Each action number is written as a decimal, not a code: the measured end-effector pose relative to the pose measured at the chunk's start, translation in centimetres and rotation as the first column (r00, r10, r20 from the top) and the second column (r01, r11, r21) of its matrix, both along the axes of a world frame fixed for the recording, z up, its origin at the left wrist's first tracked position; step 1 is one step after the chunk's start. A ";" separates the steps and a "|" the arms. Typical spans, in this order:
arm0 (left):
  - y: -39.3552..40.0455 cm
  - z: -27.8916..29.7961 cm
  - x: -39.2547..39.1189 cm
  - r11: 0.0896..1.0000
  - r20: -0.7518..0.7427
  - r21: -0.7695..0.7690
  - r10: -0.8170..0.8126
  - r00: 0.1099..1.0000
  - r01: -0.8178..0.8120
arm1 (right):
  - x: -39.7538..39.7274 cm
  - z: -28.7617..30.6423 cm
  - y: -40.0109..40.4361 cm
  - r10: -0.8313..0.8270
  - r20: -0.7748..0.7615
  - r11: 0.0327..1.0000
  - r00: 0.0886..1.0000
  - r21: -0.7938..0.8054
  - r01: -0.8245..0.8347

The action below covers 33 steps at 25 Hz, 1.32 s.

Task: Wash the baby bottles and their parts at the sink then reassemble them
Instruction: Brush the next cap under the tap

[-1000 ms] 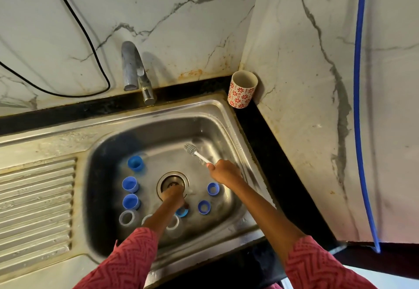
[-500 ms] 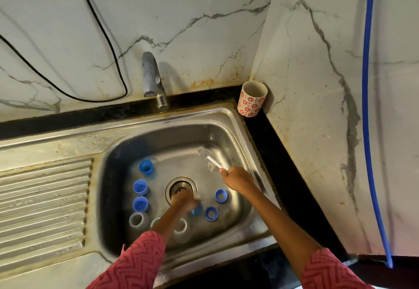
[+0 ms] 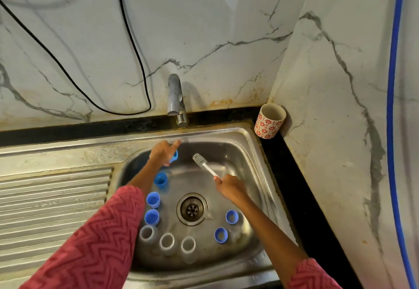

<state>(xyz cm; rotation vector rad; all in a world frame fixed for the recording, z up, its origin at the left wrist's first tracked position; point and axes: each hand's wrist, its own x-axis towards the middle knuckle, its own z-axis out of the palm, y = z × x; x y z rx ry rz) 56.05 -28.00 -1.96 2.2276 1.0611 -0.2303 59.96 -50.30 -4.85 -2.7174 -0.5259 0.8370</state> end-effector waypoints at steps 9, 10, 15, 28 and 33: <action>3.4 2.4 7.8 0.992 0.014 0.083 0.092 0.996 -0.093 | 0.1 -1.2 2.7 0.015 -0.038 1.000 0.999 -0.024 -0.016; 3.7 2.1 7.8 0.994 0.031 0.052 0.096 0.995 -0.097 | 0.1 -1.3 2.7 0.022 -0.039 0.999 0.999 -0.023 -0.023; 3.2 2.6 7.0 0.934 0.252 -0.322 0.244 0.936 -0.157 | 0.0 -1.3 2.8 0.041 -0.031 0.999 0.999 -0.009 -0.041; -2.9 -4.5 1.7 0.160 -0.143 -0.919 0.714 0.686 -0.359 | 0.2 -0.8 -0.1 -0.044 -0.015 0.999 0.999 -0.033 0.043; -2.7 -2.6 1.4 0.134 -0.099 -0.952 0.713 0.694 -0.274 | -0.5 -0.2 0.0 -0.041 -0.011 0.999 0.999 -0.016 0.041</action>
